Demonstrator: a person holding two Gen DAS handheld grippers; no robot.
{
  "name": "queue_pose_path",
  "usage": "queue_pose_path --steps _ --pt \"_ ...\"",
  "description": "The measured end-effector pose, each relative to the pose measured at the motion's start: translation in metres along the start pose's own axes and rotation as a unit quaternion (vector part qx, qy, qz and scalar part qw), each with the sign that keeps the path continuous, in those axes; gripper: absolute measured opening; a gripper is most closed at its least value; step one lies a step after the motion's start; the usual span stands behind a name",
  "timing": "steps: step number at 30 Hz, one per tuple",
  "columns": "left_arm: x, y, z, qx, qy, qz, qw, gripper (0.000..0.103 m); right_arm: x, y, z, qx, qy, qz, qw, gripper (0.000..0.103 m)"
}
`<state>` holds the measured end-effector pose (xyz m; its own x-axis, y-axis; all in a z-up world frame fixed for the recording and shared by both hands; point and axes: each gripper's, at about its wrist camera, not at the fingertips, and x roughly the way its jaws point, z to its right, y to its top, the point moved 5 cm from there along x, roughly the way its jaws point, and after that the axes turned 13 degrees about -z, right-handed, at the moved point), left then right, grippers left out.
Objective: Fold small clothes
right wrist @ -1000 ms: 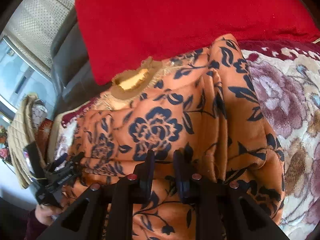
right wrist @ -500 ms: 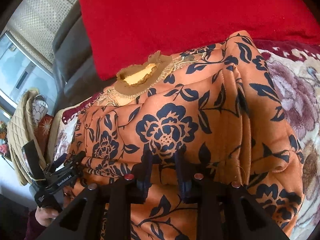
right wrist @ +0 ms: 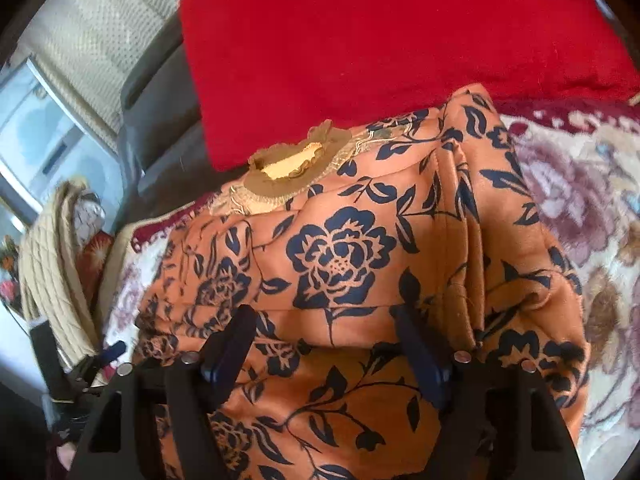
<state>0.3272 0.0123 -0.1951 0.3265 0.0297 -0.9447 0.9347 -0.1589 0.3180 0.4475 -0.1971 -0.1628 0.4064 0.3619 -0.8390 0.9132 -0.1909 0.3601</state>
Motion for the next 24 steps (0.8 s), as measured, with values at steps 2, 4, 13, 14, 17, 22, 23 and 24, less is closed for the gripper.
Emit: queue_pose_path --steps 2,4,13,14,17,22,23,24 --pt "-0.004 -0.009 -0.003 -0.007 -0.010 -0.002 0.9999 0.099 -0.004 -0.004 0.001 0.002 -0.004 0.004 1.000 0.073" --pt "-0.009 -0.017 -0.006 -0.010 -0.017 -0.004 0.9998 0.099 -0.009 -0.008 0.004 0.010 0.010 0.003 1.000 0.073" --pt "-0.027 -0.054 -0.030 -0.008 -0.014 -0.004 0.9999 0.099 -0.045 -0.035 0.018 0.029 0.026 0.025 0.999 0.073" --pt "-0.029 -0.060 -0.037 -0.011 -0.015 -0.004 0.9998 0.099 -0.048 -0.039 0.020 0.031 0.026 0.027 0.999 0.073" --pt "-0.031 -0.075 -0.060 -0.024 -0.018 -0.011 0.9995 0.099 -0.065 -0.058 0.022 0.029 0.032 0.038 0.998 0.073" --pt "-0.034 -0.101 -0.094 -0.051 -0.036 -0.023 0.9978 0.099 -0.090 -0.089 0.028 0.027 0.041 0.053 0.997 0.074" --pt "-0.035 -0.107 -0.099 -0.056 -0.046 -0.025 0.9971 0.099 -0.094 -0.096 0.029 0.028 0.042 0.053 0.997 0.074" --pt "-0.036 -0.112 -0.102 -0.057 -0.053 -0.026 0.9966 0.099 -0.097 -0.101 0.030 0.028 0.043 0.053 0.997 0.074"
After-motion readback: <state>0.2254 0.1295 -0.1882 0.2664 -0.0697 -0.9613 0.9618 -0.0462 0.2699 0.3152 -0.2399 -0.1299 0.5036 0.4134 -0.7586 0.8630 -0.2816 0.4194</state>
